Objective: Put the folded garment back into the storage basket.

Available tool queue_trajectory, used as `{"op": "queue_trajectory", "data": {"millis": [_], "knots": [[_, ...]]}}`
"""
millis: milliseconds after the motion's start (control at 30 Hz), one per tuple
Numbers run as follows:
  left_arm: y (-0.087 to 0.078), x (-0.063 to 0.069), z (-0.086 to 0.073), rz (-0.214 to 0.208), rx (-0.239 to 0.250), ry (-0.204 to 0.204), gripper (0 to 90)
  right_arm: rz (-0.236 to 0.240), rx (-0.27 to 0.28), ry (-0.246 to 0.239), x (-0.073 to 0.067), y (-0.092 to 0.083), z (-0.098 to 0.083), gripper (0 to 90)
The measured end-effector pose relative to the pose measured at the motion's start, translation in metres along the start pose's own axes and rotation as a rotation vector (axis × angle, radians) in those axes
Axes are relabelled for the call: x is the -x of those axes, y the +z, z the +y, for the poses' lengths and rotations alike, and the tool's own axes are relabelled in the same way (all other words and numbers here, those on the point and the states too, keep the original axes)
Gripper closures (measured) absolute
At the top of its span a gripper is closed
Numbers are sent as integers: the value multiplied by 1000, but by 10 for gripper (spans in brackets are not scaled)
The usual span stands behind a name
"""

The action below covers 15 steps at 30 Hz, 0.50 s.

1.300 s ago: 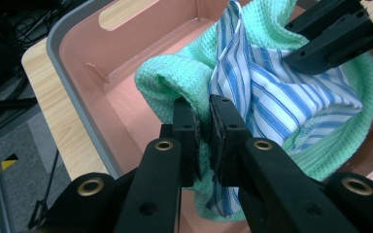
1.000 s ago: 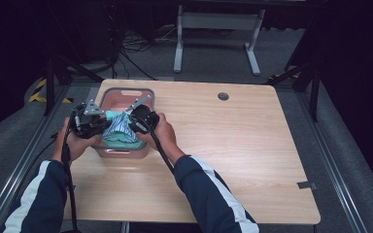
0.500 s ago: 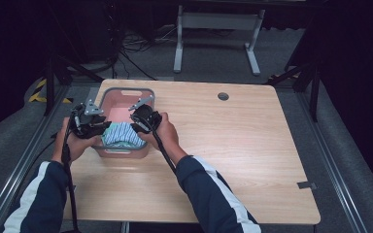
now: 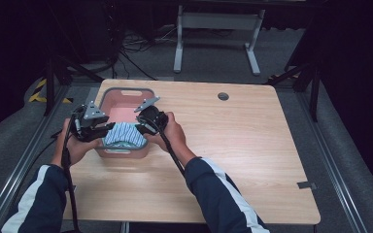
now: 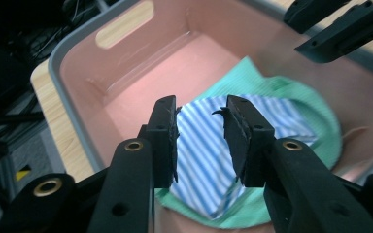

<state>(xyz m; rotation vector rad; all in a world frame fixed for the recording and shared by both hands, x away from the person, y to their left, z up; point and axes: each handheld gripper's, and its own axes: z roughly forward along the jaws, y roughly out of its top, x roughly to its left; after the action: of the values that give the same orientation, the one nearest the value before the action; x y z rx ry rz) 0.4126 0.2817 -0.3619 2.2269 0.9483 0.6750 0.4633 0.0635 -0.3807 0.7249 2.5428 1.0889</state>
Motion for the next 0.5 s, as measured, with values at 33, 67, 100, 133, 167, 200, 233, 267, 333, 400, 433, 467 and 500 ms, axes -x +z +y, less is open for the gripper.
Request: {"op": "queue_trajectory", "data": {"millis": [33, 67, 100, 133, 167, 200, 233, 267, 333, 400, 433, 467, 500], "knots": [[-1, 2, 1, -1, 8, 3, 639, 0, 1, -4, 0, -3, 0, 657], [-2, 3, 2, 1, 13, 4, 626, -1, 7, -13, 1, -6, -1, 649], [-3, 5, 3, 4, 15, 6, 612, -9, 7, -21, 1, -8, -2, 637], [-4, 7, 4, -3, 25, -2, 593, -10, 8, -20, 2, -11, -2, 624], [-5, 9, 5, -15, 39, 2, 586, -7, 6, -20, 4, -14, -4, 618], [-6, 12, 7, -7, 38, 3, 571, -9, 5, -26, 4, -17, -5, 612], [-8, 13, 8, -1, 35, 15, 556, -16, 5, -27, 5, -20, -6, 601], [-9, 16, 9, -11, 45, 18, 544, -18, 6, -27, 6, -22, -7, 587], [-10, 21, 11, -16, 57, 21, 511, -19, -2, -22, 7, -26, -10, 554], [-10, 27, 13, -27, 65, 37, 492, -31, -14, -35, 9, -31, -14, 535], [-10, 29, 14, -26, 65, 39, 476, -38, -16, -35, 9, -33, -15, 521], [-10, 31, 15, -25, 70, 41, 462, -41, -13, -34, 10, -36, -16, 507], [-10, 33, 15, -32, 73, 43, 452, -41, -6, -35, 11, -39, -17, 501]]}}
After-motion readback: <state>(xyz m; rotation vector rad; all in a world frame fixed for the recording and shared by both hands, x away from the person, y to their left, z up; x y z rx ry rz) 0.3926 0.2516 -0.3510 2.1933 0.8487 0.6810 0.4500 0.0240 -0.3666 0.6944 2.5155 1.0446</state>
